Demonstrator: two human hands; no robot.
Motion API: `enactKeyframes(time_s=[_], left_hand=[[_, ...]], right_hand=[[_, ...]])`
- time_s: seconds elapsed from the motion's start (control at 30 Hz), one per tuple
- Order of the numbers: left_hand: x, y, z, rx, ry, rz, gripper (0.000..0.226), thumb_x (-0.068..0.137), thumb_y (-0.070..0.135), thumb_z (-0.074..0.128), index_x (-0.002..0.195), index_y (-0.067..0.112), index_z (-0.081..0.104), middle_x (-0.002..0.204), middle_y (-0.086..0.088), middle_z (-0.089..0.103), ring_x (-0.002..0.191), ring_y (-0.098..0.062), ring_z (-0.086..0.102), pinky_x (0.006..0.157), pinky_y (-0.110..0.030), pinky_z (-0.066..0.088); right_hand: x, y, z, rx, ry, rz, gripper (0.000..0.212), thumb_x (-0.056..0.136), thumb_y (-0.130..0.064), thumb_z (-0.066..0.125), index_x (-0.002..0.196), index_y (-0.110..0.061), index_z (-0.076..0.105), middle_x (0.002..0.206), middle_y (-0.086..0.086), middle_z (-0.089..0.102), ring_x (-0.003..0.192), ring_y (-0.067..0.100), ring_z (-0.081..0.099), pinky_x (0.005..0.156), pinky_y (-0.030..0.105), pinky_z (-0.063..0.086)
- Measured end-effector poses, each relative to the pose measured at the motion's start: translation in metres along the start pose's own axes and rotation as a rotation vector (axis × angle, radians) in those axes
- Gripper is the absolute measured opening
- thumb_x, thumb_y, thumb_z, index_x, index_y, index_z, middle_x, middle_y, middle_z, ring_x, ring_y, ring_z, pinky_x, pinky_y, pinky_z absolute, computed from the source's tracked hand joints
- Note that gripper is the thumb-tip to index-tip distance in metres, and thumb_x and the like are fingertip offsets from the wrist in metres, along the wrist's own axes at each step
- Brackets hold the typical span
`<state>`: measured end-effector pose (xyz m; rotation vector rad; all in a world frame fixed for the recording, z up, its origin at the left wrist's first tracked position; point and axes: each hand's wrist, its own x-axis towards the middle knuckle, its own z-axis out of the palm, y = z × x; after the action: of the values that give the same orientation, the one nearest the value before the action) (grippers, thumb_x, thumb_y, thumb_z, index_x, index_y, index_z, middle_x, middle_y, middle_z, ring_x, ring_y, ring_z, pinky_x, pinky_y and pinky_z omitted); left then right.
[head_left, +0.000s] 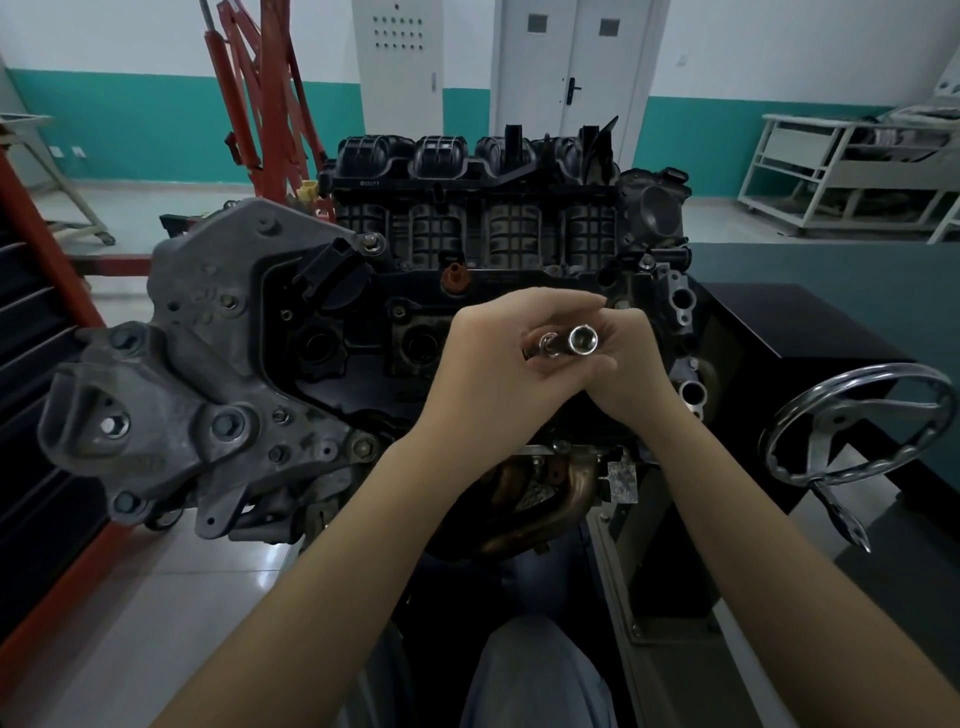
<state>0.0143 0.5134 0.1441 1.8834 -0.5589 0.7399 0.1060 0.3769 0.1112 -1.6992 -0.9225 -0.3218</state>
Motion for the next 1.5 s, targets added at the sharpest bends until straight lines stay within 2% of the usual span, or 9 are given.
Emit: enactKeyframes(time_s=[0.1,0.23,0.47,0.6,0.83,1.0,1.17,1.37,1.5], left_hand=[[-0.001,-0.001,0.002,0.030,0.074,0.006,0.028,0.075,0.009,0.079,0.102,0.011,0.073,0.093,0.006,0.072,0.091,-0.002,0.067,0.082,-0.015,0.052],[-0.001,-0.003,0.001,-0.111,-0.001,-0.042,0.034,0.080,-0.002,0.072,0.112,0.008,0.069,0.103,0.002,0.071,0.101,-0.007,0.067,0.091,-0.025,0.053],[-0.003,-0.003,0.003,-0.005,0.114,-0.007,0.028,0.069,0.009,0.084,0.095,0.010,0.073,0.088,0.006,0.072,0.087,-0.003,0.068,0.081,-0.020,0.054],[-0.003,-0.003,0.004,-0.101,0.105,-0.040,0.031,0.075,0.001,0.078,0.103,0.011,0.072,0.091,0.009,0.071,0.092,-0.002,0.068,0.084,-0.018,0.053],[-0.003,-0.002,0.002,-0.117,0.118,-0.047,0.031,0.068,0.007,0.084,0.095,0.016,0.073,0.089,0.007,0.072,0.088,-0.005,0.069,0.082,-0.023,0.056],[-0.002,0.000,0.000,-0.258,0.061,-0.089,0.035,0.075,-0.007,0.075,0.105,0.009,0.069,0.096,-0.003,0.073,0.096,-0.013,0.070,0.089,-0.032,0.055],[-0.004,0.001,0.001,-0.104,0.083,-0.067,0.029,0.069,0.005,0.084,0.096,0.010,0.073,0.091,0.001,0.073,0.091,-0.010,0.069,0.085,-0.031,0.056],[-0.003,-0.002,-0.001,-0.187,0.069,-0.089,0.030,0.075,-0.005,0.076,0.103,0.007,0.072,0.097,-0.003,0.073,0.094,-0.010,0.070,0.088,-0.029,0.055],[-0.003,-0.003,-0.001,-0.144,0.033,-0.056,0.034,0.071,-0.001,0.081,0.103,0.008,0.071,0.096,-0.001,0.073,0.095,-0.009,0.069,0.088,-0.028,0.055]], right_hand=[[0.000,-0.004,0.002,-0.020,0.008,-0.030,0.029,0.076,-0.001,0.071,0.086,-0.028,0.070,0.082,-0.022,0.071,0.084,0.000,0.068,0.074,0.013,0.049],[-0.001,-0.005,0.004,-0.031,-0.023,-0.031,0.025,0.078,-0.010,0.067,0.087,-0.034,0.065,0.083,-0.031,0.068,0.085,-0.005,0.066,0.076,0.011,0.048],[0.001,0.002,0.000,-0.014,-0.012,-0.020,0.025,0.075,0.008,0.073,0.095,-0.007,0.073,0.088,-0.006,0.074,0.086,0.009,0.070,0.076,0.021,0.052],[-0.001,-0.005,0.002,-0.019,-0.037,-0.032,0.032,0.079,0.000,0.064,0.088,-0.030,0.065,0.084,-0.028,0.069,0.085,-0.005,0.066,0.076,0.011,0.048],[0.000,0.001,0.001,0.007,0.000,-0.014,0.022,0.077,0.005,0.072,0.096,-0.006,0.072,0.088,-0.008,0.073,0.086,0.007,0.070,0.077,0.018,0.051],[-0.001,-0.003,0.004,-0.007,-0.020,-0.050,0.031,0.080,0.003,0.069,0.094,-0.024,0.064,0.083,-0.032,0.067,0.083,-0.010,0.065,0.073,0.007,0.047],[0.000,0.006,-0.001,-0.011,0.015,-0.028,0.031,0.073,0.012,0.073,0.094,-0.011,0.072,0.084,-0.010,0.073,0.084,0.007,0.070,0.076,0.018,0.051],[-0.002,-0.003,0.004,-0.041,-0.026,-0.055,0.028,0.080,-0.004,0.067,0.092,-0.029,0.064,0.086,-0.030,0.069,0.086,-0.005,0.066,0.077,0.012,0.049],[0.000,0.004,0.001,-0.018,0.008,-0.031,0.035,0.072,0.011,0.073,0.089,-0.019,0.071,0.082,-0.014,0.073,0.083,0.004,0.069,0.075,0.017,0.052]])
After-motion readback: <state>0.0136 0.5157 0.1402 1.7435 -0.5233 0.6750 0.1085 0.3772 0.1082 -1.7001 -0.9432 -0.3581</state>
